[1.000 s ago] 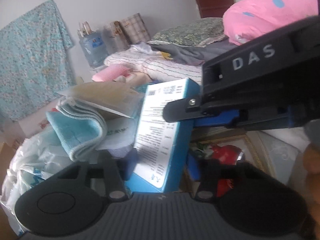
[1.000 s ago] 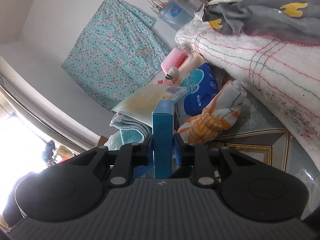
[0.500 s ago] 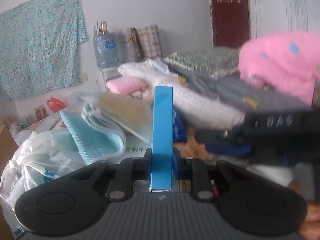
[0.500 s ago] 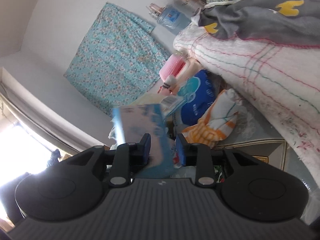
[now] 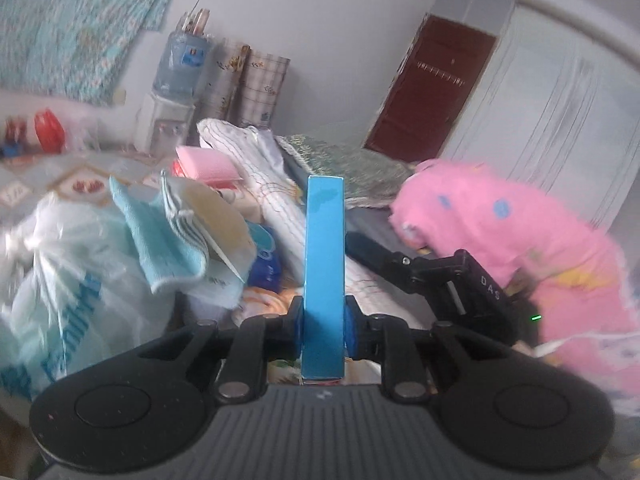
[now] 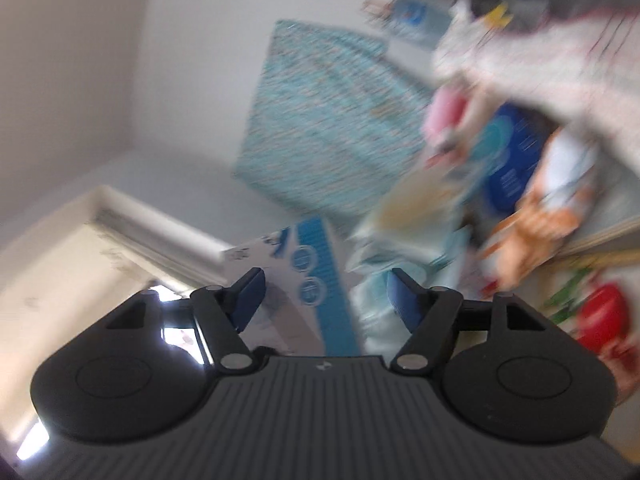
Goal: Organize soft objects
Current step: 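Lift the blue box with the right gripper and carry it over the cardboard box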
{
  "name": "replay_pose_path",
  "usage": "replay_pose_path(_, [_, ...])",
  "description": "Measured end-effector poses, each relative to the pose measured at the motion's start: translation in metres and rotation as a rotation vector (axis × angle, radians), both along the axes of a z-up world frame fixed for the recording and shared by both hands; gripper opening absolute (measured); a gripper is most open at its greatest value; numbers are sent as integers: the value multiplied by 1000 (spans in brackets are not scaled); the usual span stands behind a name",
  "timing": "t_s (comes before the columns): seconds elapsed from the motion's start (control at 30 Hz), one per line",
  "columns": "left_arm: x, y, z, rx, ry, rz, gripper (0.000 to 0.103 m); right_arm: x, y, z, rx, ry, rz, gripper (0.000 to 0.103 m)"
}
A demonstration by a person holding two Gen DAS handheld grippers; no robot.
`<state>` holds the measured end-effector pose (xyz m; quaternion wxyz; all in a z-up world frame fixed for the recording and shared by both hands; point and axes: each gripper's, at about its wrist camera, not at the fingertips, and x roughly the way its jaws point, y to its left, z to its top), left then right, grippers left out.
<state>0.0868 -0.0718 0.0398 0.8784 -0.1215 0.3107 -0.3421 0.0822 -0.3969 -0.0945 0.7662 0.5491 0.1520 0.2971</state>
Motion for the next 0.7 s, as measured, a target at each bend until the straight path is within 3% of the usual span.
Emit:
replay_pose_path(0.13, [-11, 31, 0, -112, 44, -14, 20, -2, 26, 16, 37, -50, 119, 69])
replay_pose_path(0.47, [-47, 136, 19, -265, 24, 137, 23, 10, 117, 79, -118, -105, 329, 46])
replay_pose_path(0.7, [-54, 207, 37, -223, 16, 327, 30, 40, 213, 121, -262, -82, 487, 43])
